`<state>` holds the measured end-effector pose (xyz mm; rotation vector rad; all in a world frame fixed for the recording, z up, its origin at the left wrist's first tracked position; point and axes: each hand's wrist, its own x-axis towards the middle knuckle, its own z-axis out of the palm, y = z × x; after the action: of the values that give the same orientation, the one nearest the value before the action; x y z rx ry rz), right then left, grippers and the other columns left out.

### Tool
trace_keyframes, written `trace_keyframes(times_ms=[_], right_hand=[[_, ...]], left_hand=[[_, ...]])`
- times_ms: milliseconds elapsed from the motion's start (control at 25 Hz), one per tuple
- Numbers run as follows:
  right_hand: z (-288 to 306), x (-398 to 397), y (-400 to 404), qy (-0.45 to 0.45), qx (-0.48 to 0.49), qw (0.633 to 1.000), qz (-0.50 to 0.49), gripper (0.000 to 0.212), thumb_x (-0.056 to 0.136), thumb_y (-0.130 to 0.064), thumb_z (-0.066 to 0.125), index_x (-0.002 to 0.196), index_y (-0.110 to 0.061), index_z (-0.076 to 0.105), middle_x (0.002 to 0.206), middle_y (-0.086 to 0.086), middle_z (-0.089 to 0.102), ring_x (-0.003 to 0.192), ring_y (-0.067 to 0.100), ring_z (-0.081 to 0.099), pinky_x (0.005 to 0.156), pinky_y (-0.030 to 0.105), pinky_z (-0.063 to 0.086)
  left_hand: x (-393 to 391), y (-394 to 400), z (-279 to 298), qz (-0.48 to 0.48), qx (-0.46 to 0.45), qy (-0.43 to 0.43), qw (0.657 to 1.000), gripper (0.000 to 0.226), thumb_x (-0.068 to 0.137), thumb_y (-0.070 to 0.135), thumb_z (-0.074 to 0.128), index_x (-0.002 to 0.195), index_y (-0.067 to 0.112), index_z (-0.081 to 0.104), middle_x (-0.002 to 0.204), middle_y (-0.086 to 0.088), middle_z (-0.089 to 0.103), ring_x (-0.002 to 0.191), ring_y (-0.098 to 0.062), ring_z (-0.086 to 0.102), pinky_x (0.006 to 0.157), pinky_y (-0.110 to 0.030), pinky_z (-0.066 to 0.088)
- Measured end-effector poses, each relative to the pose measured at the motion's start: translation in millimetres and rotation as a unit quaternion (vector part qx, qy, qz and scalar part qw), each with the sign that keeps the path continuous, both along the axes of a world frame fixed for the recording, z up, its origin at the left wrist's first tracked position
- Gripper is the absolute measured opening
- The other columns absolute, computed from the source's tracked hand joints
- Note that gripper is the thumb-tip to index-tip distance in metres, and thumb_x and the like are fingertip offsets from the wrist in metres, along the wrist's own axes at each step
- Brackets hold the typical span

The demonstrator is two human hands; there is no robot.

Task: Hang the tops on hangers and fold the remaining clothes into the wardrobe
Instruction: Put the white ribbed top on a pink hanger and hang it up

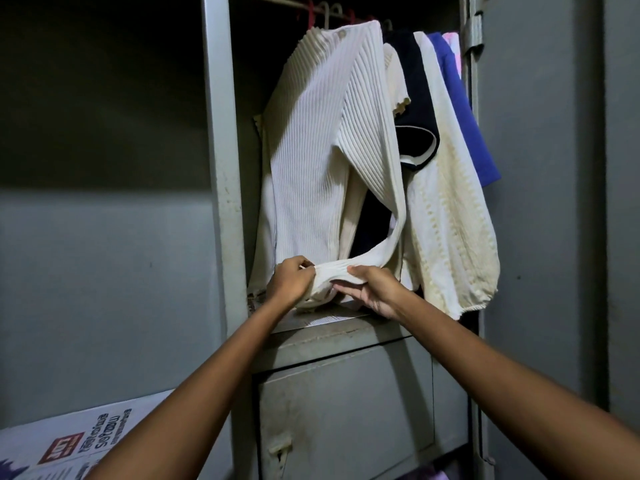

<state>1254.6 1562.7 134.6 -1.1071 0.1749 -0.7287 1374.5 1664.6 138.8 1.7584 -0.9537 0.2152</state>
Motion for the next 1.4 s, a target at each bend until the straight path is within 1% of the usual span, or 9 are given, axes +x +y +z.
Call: trace_keyframes(times_ms=[120,240,280,360,560,720,920,1040,1400], right_hand=[[0.7,-3.4,0.6,0.094,-0.036,0.994,-0.033,0.017,0.090,0.011,0.048,0.105,0.015,0.046,0.094,0.025,0.058,0.074,0.031,0.062,0.058,0.030,0.059],[-6.5,-14.5,-12.2,0.329,-0.312,0.859,-0.238,0.029,0.076,-0.011,0.075,0.080,-0.002,0.049,0.080,0.012,0.058,0.053,0.018,0.057,0.036,0.020,0.044],[-6.9,-17.0,-18.2,0.344,-0.360,0.818,-0.286,0.035,0.072,-0.019,0.079,0.077,-0.005,0.047,0.073,0.009,0.056,0.050,0.016,0.053,0.031,0.017,0.036],[-6.1,-19.0,-29.4,0.318,-0.373,0.817,-0.304,0.050,0.063,-0.028,0.085,0.088,-0.005,0.048,0.076,0.011,0.058,0.055,0.021,0.057,0.030,0.015,0.032],[-16.3,-25.2,-21.0,0.262,-0.415,0.805,-0.333,0.071,0.062,-0.031,0.086,0.111,-0.007,0.041,0.095,0.007,0.054,0.088,0.026,0.059,0.066,0.037,0.053],[-44.8,-31.6,-3.3,0.127,-0.436,0.797,-0.398,0.057,0.070,-0.022,0.081,0.110,-0.006,0.043,0.079,0.000,0.051,0.065,0.012,0.050,0.056,0.016,0.037],[-70.5,-49.8,26.4,0.057,-0.434,0.775,-0.456,0.045,0.081,-0.028,0.071,0.109,-0.004,0.045,0.101,0.002,0.045,0.087,0.022,0.052,0.076,0.033,0.044],[-83.6,-74.1,60.5,0.054,-0.391,0.809,-0.437,0.038,0.087,-0.030,0.064,0.107,-0.004,0.045,0.100,0.003,0.046,0.085,0.019,0.050,0.073,0.027,0.038],[-185.3,-211.1,164.6,0.243,-0.255,0.908,-0.227,0.039,0.096,-0.040,0.045,0.114,-0.006,0.050,0.106,0.005,0.052,0.095,0.017,0.047,0.081,0.026,0.035]], left_hand=[[7.2,3.1,2.4,0.039,0.114,-0.032,0.992,0.020,0.076,0.027,0.057,0.092,0.020,0.065,0.104,-0.007,0.067,0.093,-0.024,0.062,0.084,-0.038,0.053],[1.2,3.6,-8.0,0.071,0.324,-0.155,0.931,0.043,0.084,0.024,0.063,0.123,0.012,0.049,0.128,-0.009,0.052,0.112,-0.026,0.052,0.094,-0.038,0.045],[-4.2,4.1,-11.8,0.071,0.310,-0.188,0.929,0.048,0.086,0.025,0.061,0.129,0.012,0.045,0.133,-0.009,0.047,0.117,-0.026,0.049,0.096,-0.038,0.043],[-10.1,2.6,-18.4,0.005,0.274,-0.211,0.939,0.048,0.093,0.030,0.052,0.136,0.013,0.041,0.141,-0.008,0.042,0.125,-0.026,0.045,0.102,-0.038,0.038],[-5.2,-10.4,-39.2,-0.132,0.467,-0.161,0.859,0.067,0.096,0.059,0.021,0.151,0.022,0.013,0.156,-0.004,0.020,0.142,-0.024,0.023,0.115,-0.046,0.018],[-14.8,-8.0,-47.5,-0.051,0.387,-0.195,0.900,0.067,0.096,0.057,0.022,0.151,0.018,0.011,0.158,-0.006,0.010,0.145,-0.023,0.009,0.118,-0.043,0.008],[-64.2,36.9,-51.5,-0.033,0.110,-0.213,0.970,0.063,0.096,0.041,0.045,0.148,0.012,0.024,0.154,-0.006,0.026,0.141,-0.021,0.023,0.116,-0.037,0.019],[-109.6,68.4,-69.9,-0.054,0.030,-0.165,0.984,0.058,0.095,0.031,0.050,0.146,0.011,0.029,0.149,-0.006,0.035,0.136,-0.021,0.033,0.111,-0.035,0.029],[-247.1,152.2,-203.0,-0.099,0.073,0.151,0.981,0.049,0.094,0.009,0.050,0.141,0.005,0.035,0.146,-0.012,0.039,0.135,-0.023,0.036,0.108,-0.027,0.028]])
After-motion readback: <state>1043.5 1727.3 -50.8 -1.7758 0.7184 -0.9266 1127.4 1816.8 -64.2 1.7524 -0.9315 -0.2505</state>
